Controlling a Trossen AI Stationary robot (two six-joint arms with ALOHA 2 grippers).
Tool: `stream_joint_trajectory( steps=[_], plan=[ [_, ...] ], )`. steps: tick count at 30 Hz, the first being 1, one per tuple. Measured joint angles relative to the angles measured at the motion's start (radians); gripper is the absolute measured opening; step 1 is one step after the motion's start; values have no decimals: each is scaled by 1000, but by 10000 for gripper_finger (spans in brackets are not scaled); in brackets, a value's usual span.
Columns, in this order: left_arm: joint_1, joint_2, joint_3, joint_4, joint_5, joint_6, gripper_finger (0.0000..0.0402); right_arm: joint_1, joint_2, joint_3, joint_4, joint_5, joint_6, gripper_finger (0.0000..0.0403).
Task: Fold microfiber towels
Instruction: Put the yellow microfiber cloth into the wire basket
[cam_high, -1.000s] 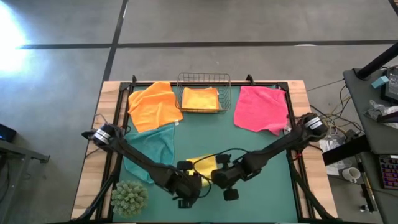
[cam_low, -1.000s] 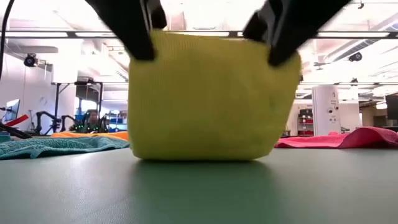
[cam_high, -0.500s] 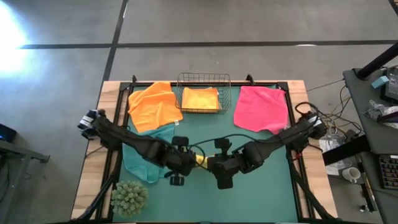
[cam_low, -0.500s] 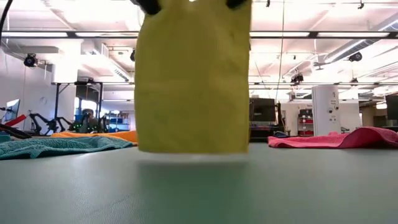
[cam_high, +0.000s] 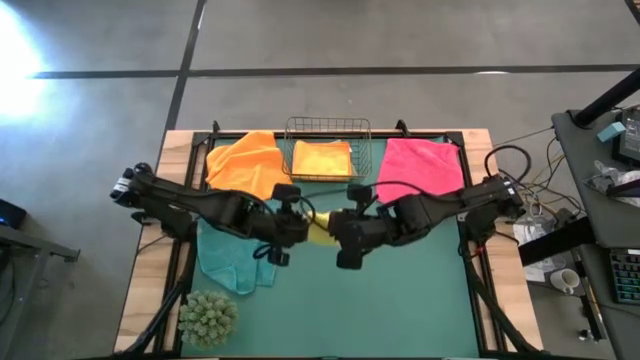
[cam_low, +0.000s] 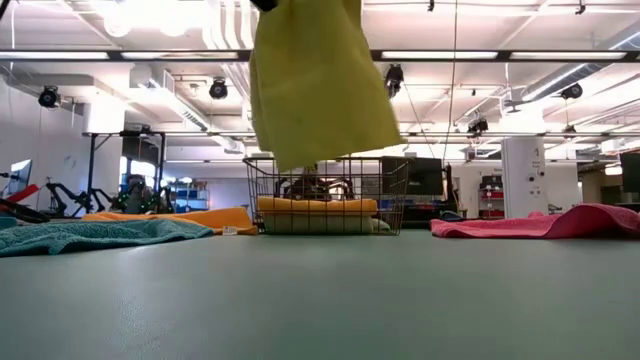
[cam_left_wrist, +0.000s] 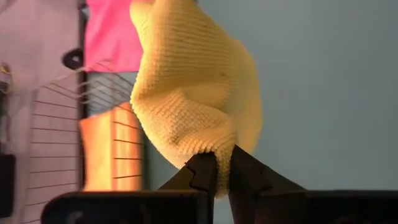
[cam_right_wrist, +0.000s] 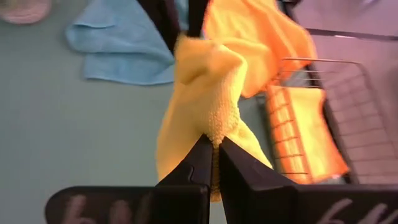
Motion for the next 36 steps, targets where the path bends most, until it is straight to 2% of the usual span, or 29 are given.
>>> stream_joint_trajectory(
  steps=[8, 20, 32, 36],
  plan=[
    [98, -60, 0, 3, -32, 148, 11, -82, 0, 4, -30, 28, -16, 8],
    [258, -70, 0, 42, -55, 359, 11, -279, 0, 60, -29, 28, -224, 8],
    [479, -58, 1, 352, -78, 625, 11, -460, 0, 153, -10, 25, -357, 8],
    [567, -39, 2, 411, -34, 669, 11, -532, 0, 144, 14, 6, -387, 8]
  ],
)
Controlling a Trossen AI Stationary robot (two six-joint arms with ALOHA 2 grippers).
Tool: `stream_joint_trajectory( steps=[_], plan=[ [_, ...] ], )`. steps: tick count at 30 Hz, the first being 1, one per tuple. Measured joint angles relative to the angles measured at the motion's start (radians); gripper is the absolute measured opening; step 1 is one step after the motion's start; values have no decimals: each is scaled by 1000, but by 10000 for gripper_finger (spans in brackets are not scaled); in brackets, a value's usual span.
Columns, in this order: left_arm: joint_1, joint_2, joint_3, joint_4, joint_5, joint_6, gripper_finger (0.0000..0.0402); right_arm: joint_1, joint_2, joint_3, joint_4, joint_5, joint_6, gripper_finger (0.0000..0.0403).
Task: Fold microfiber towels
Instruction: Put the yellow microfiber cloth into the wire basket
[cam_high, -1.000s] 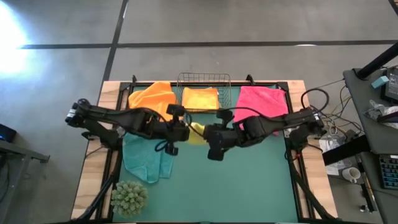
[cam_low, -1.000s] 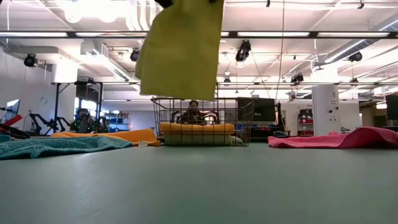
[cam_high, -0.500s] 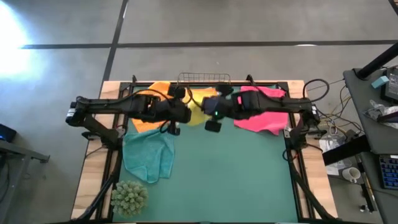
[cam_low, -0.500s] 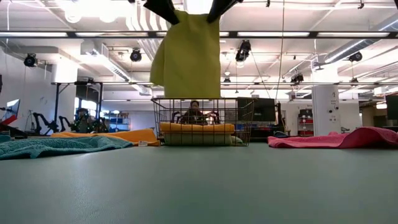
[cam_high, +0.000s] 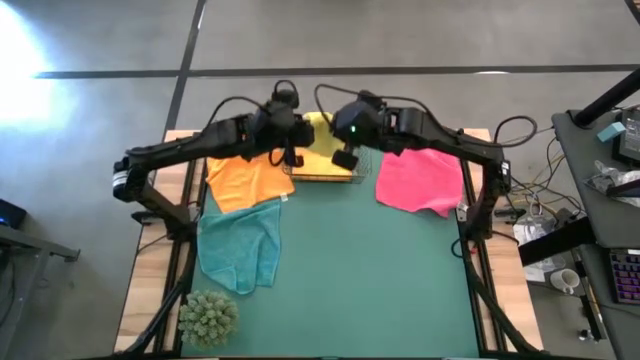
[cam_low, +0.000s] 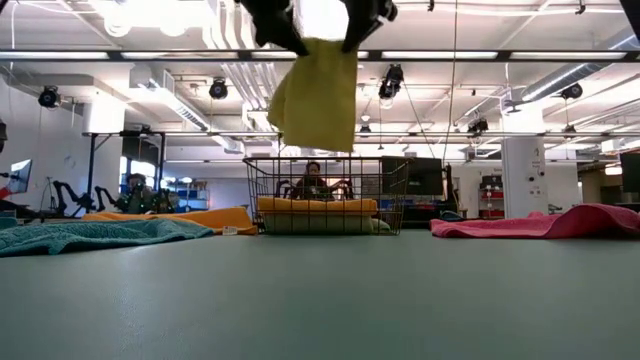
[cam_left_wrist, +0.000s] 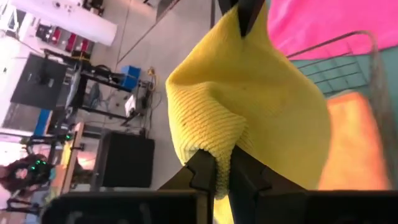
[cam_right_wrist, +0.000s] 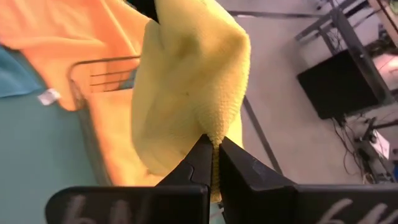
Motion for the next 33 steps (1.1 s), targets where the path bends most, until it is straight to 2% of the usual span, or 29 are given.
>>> stream_joint_trajectory(
  steps=[5, 15, 26, 33],
  plan=[
    [93, 58, 0, 9, 92, -1, 11, -92, 8, -32, 48, -84, -58, 8],
    [185, 195, 0, 78, 100, 54, 11, -234, 98, -38, 48, -193, -151, 8],
    [219, 228, 27, 84, 89, 96, 11, -301, 141, -38, 65, -201, -233, 8],
    [273, 228, 27, 157, 95, 132, 11, -326, 141, -38, 137, -209, -313, 8]
  ],
)
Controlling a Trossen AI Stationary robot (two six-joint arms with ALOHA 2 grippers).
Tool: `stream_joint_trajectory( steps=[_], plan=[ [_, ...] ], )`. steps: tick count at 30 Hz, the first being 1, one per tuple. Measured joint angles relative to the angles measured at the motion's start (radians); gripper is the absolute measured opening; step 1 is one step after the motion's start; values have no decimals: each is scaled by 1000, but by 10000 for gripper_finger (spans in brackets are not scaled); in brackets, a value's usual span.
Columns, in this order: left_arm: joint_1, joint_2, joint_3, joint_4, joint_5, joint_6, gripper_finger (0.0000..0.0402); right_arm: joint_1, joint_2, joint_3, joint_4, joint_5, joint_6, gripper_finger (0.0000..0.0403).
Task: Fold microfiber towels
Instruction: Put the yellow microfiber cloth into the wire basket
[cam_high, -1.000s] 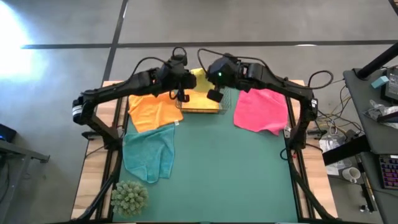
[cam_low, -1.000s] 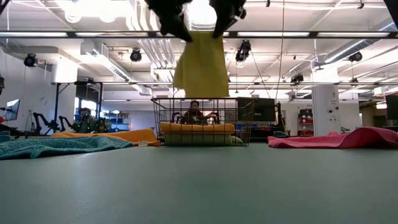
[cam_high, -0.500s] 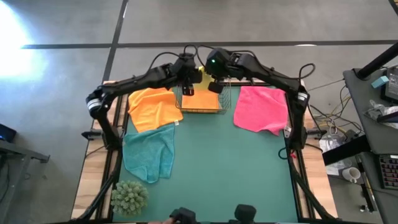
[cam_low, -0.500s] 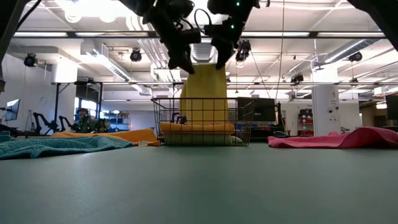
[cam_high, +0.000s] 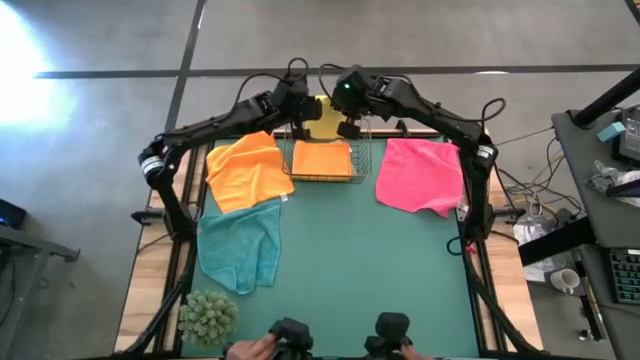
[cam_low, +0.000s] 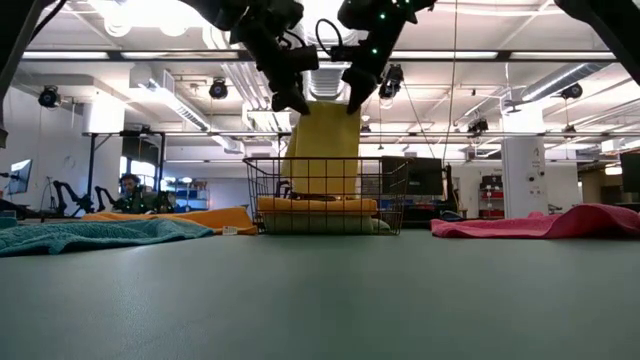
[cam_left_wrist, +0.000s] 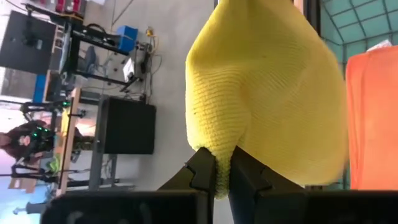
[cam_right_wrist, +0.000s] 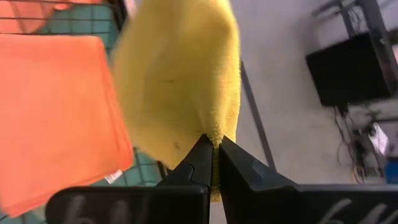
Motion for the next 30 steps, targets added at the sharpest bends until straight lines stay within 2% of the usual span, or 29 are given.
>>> stream_joint_trajectory(
  steps=[4, 10, 22, 30],
  plan=[
    [20, 0, -7, -4, 42, -3, 11, -9, 0, -2, 7, -71, -19, 8],
    [20, 11, -10, 1, 119, -6, 11, -17, 0, -35, 25, -107, -68, 8],
    [35, 68, -11, 60, 98, 5, 11, -34, 2, -84, 70, -83, -145, 8],
    [34, 68, -28, -70, 99, -25, 11, -4, 1, -101, -12, -140, -61, 8]
  ],
)
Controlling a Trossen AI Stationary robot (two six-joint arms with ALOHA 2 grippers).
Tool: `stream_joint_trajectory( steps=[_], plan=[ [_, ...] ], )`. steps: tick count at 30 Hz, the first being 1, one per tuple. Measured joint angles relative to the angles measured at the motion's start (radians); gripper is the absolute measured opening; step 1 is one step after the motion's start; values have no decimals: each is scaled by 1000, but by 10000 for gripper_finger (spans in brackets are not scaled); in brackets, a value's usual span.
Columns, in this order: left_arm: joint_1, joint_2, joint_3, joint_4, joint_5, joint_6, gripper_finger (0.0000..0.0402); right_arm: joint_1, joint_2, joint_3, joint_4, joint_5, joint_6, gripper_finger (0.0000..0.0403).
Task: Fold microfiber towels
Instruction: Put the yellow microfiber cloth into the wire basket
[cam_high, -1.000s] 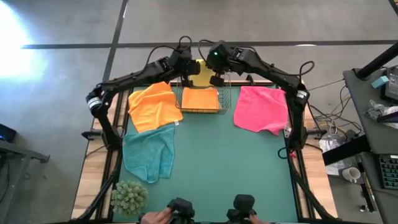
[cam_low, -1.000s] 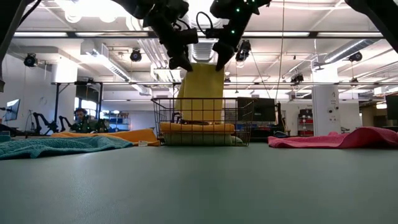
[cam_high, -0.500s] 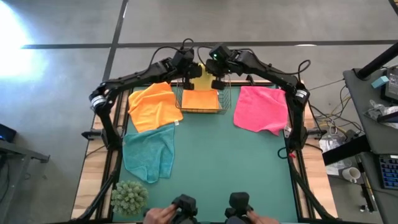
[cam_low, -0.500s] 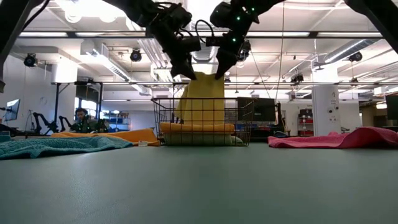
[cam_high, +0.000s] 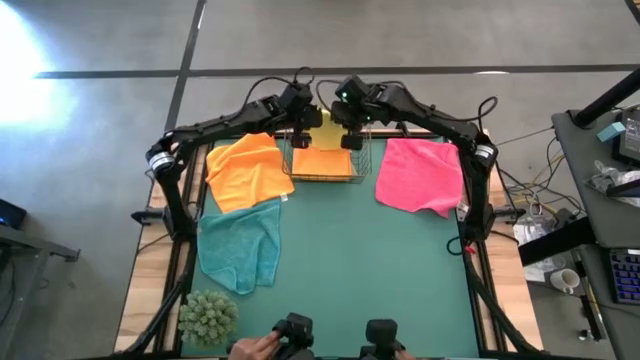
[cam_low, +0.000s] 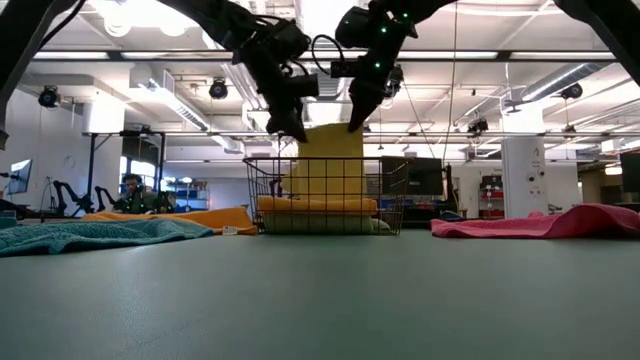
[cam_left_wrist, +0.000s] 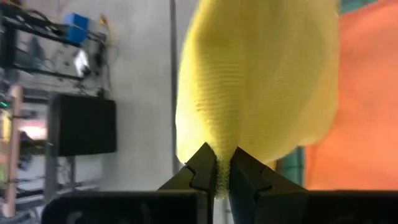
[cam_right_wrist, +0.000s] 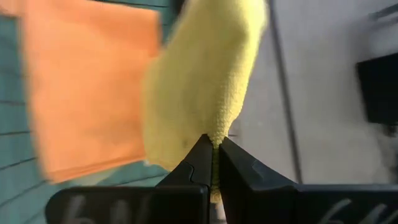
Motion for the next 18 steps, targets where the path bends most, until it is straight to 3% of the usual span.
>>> stream_joint_trajectory(
  steps=[12, 18],
  plan=[
    [-33, 0, -32, -215, 116, -88, 11, 78, 0, -114, -35, -70, 69, 8],
    [-67, -1, -33, -311, 149, -112, 11, 81, -1, -146, -35, -186, 109, 8]
  ],
)
